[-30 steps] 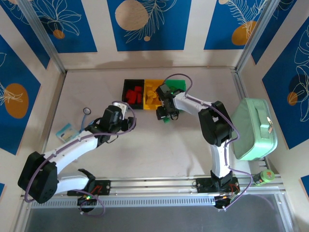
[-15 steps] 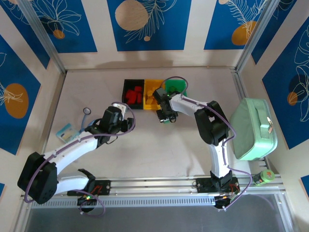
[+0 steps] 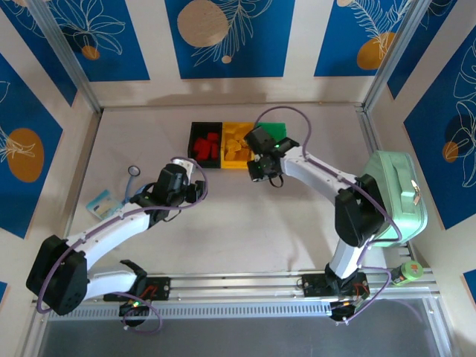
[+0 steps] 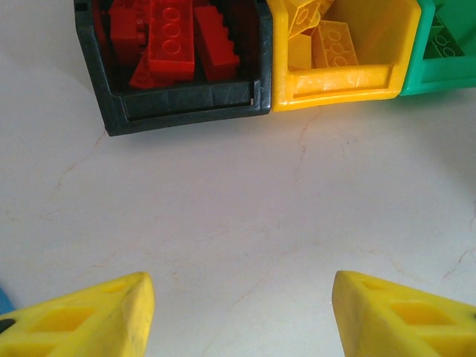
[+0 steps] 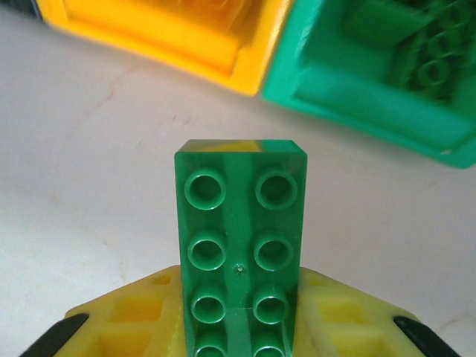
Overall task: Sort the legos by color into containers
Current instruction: Place the lego in the container.
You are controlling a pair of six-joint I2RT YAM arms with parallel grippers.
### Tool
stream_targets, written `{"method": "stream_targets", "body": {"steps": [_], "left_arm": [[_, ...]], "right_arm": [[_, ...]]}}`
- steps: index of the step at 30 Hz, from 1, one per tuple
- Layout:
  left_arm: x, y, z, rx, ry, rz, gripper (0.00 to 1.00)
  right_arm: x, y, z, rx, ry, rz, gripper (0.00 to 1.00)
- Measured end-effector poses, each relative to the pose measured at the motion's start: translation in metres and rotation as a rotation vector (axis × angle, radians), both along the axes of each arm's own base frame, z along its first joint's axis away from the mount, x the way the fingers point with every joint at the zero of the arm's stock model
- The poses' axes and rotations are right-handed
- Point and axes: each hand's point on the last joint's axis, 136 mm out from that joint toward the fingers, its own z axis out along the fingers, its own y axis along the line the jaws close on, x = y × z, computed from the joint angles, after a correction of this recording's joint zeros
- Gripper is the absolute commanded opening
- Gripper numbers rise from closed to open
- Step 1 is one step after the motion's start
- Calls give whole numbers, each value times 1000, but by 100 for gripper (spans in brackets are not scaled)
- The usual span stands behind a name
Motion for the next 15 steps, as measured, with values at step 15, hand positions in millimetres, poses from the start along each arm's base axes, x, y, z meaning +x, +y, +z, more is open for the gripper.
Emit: {"method": "stream_targets", "body": {"steps": [15], "left_arm": [[-5, 10, 21, -20, -66, 24, 64]], "right_arm": [[90, -40, 2, 115, 38, -194, 27]]}}
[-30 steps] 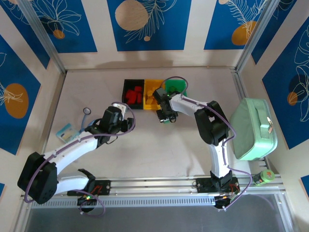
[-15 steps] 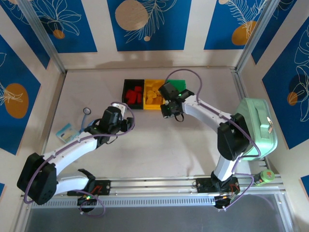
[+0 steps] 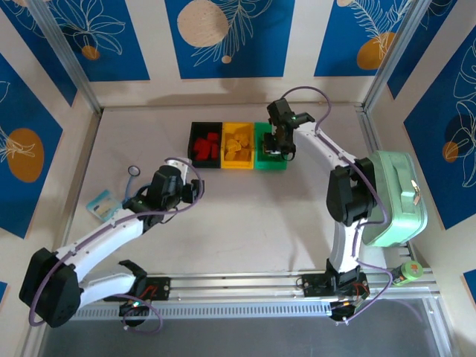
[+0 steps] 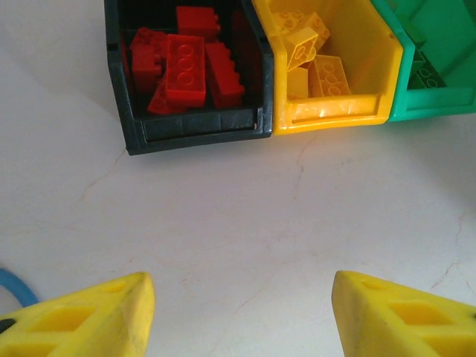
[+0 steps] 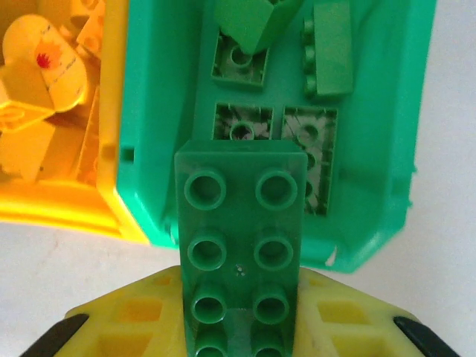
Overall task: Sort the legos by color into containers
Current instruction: Place the lego in the container.
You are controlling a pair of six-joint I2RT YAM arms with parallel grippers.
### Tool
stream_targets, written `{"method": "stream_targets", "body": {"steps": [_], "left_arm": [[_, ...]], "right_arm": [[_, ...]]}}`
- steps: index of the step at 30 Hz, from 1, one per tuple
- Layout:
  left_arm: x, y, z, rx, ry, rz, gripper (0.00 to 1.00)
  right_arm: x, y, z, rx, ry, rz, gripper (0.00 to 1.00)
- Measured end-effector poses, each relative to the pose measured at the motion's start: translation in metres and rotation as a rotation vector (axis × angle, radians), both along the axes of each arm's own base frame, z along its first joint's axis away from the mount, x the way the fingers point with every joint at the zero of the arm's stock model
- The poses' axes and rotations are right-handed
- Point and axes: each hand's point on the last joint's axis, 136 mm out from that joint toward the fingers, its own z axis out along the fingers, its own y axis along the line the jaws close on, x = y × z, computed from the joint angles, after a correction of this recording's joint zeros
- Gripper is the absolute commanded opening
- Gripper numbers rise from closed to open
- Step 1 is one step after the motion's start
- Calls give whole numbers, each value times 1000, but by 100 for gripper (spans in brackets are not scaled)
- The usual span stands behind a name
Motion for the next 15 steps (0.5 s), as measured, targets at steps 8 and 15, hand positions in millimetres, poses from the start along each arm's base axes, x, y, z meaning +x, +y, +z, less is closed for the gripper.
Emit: {"method": "stream_targets", "body": {"steps": [8, 15], "left_arm": [[-8, 7, -7, 18, 16, 9, 64], [-8, 10, -9, 30, 21, 18, 64]], "right_arm": [[40, -1, 7, 42, -3, -39, 32], [51, -13, 25, 18, -37, -91, 67]]}}
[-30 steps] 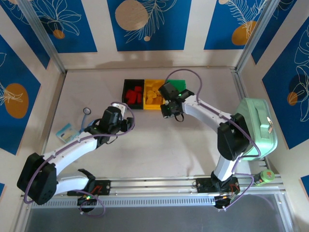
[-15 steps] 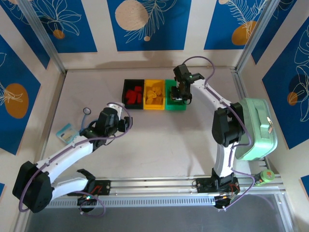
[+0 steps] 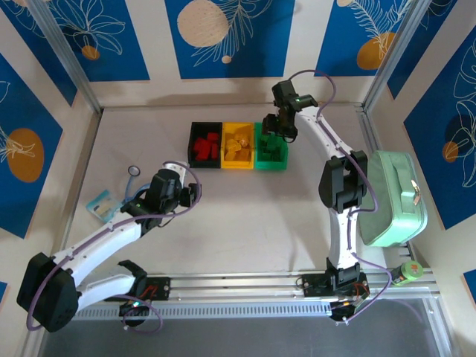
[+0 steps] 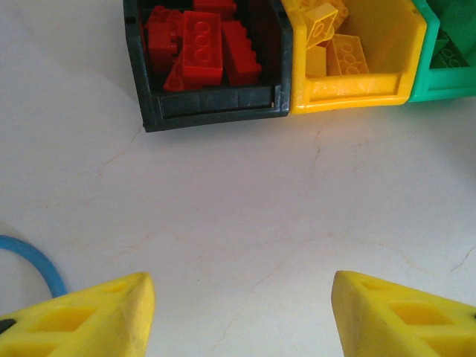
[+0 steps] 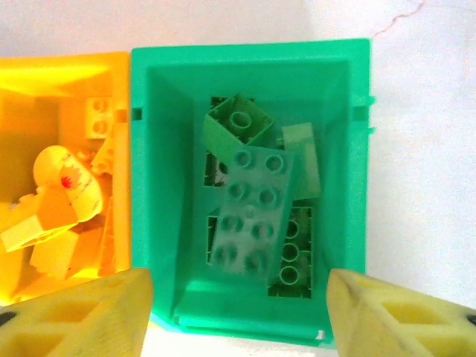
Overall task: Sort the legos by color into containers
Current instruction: Place the lego in the container, then reset both arms
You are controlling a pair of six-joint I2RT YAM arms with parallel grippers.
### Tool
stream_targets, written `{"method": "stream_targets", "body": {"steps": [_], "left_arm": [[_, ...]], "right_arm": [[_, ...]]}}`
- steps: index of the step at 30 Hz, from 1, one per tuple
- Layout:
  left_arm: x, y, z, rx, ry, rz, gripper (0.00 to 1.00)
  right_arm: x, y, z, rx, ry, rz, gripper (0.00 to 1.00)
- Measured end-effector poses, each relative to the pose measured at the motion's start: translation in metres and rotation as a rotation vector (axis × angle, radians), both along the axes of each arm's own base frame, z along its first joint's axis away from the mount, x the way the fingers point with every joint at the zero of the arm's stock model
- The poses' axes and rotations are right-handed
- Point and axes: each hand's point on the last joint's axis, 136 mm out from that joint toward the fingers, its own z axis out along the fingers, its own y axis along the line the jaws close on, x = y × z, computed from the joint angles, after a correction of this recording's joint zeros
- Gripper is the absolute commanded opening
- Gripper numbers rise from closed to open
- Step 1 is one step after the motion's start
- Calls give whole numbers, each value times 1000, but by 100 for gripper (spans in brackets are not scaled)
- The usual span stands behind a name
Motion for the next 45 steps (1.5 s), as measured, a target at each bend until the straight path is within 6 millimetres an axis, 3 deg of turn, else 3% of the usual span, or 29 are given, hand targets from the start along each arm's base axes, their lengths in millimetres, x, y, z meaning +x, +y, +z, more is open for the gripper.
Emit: {"method": "stream_targets", "body": {"steps": [6, 9, 15, 20, 27, 31, 33, 34, 40, 41, 43, 45], "left_arm": [[1, 1, 0, 4, -3, 6, 64], [1, 2, 0, 6, -4, 9, 64], [2, 7, 4, 18, -24, 31, 69], [3, 22, 13, 40, -76, 96, 72], [1, 59, 24, 107, -168, 249, 79], [1, 85, 27, 207, -214, 353, 81], [-1, 98, 27, 272, -236, 397, 82], [-1, 103, 26, 295, -248, 409, 82], [-10, 132, 12, 464, -315, 480, 87], [-11, 135, 11, 485, -328, 488, 96], [-11, 141, 8, 495, -362, 512, 100], [-8, 153, -8, 490, -383, 549, 100]], "right_arm": [[-31, 0, -19, -62, 52, 17, 68], [-48, 1, -17, -60, 48, 29, 68], [-74, -1, 6, -23, -45, 48, 68], [-97, -9, 27, 16, -164, 52, 69], [-145, -45, 69, 120, -452, 6, 70], [-168, -67, 84, 117, -624, -19, 73], [-179, -79, 78, 86, -695, -39, 96], [-183, -85, 71, 60, -710, -48, 99], [-209, -134, 4, -124, -670, -170, 99], [-212, -140, -5, -148, -658, -187, 99], [-214, -147, -20, -171, -664, -206, 99], [-212, -150, -38, -163, -690, -210, 99]]}}
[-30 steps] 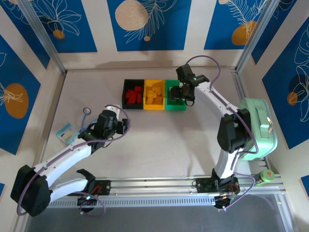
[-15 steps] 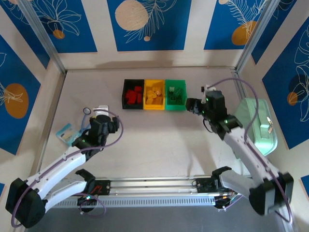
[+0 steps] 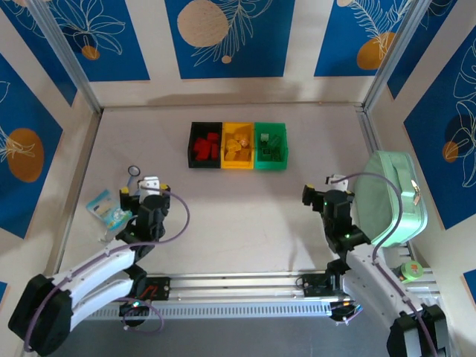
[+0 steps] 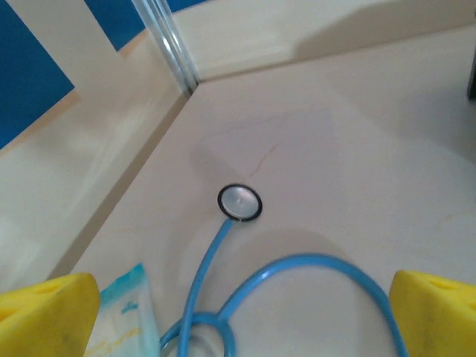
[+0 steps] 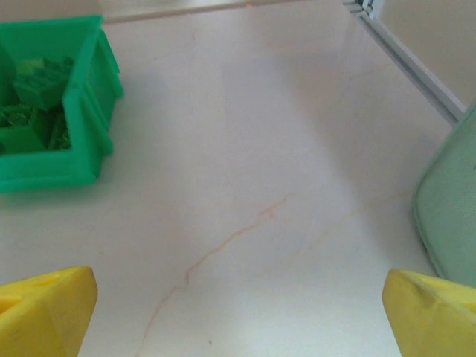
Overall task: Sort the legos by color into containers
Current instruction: Reset both arms
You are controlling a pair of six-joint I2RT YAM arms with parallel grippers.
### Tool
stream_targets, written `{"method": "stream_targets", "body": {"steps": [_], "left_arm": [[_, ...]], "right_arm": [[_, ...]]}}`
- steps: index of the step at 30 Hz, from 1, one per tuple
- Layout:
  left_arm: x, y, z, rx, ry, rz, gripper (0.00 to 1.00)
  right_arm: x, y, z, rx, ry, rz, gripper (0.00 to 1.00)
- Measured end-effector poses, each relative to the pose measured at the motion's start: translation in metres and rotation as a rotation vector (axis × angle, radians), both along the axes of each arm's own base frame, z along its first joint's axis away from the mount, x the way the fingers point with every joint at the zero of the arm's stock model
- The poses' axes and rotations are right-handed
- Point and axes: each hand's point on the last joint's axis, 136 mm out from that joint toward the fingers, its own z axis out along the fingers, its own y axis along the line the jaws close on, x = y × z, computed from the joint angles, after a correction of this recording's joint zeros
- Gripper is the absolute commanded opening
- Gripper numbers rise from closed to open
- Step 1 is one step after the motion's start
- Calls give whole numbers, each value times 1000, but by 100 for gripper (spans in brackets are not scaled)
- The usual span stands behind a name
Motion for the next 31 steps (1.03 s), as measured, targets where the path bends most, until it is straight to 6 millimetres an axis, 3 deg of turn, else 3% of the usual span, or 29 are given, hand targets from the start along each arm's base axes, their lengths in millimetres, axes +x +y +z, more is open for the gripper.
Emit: {"method": "stream_targets", "body": {"steps": [4, 7, 10, 12, 16, 18, 23, 31], "left_arm": [[12, 27, -43, -18, 71, 34, 100], [41, 35, -59, -65, 88, 20, 100], [75, 23, -67, -104, 108, -68, 100], [91, 13, -61, -131, 65, -129, 100], [93, 0, -55, -153, 16, -212, 100], [96, 0, -59, -168, 44, -222, 100], [99, 2, -51, -186, 4, -244, 100], [110, -14, -50, -225, 36, -349, 100]], "right_arm": [[11, -24, -46, 59, 57, -47, 99], [38, -28, -59, 74, 76, -32, 99], [75, -17, -51, 84, 17, 40, 99], [90, -11, -50, 75, -21, 73, 99], [105, -2, -39, 66, -29, 123, 99], [117, 1, -24, 70, -70, 143, 99], [119, 3, -22, 65, -68, 154, 99], [117, 5, -27, 71, -48, 166, 99]]}}
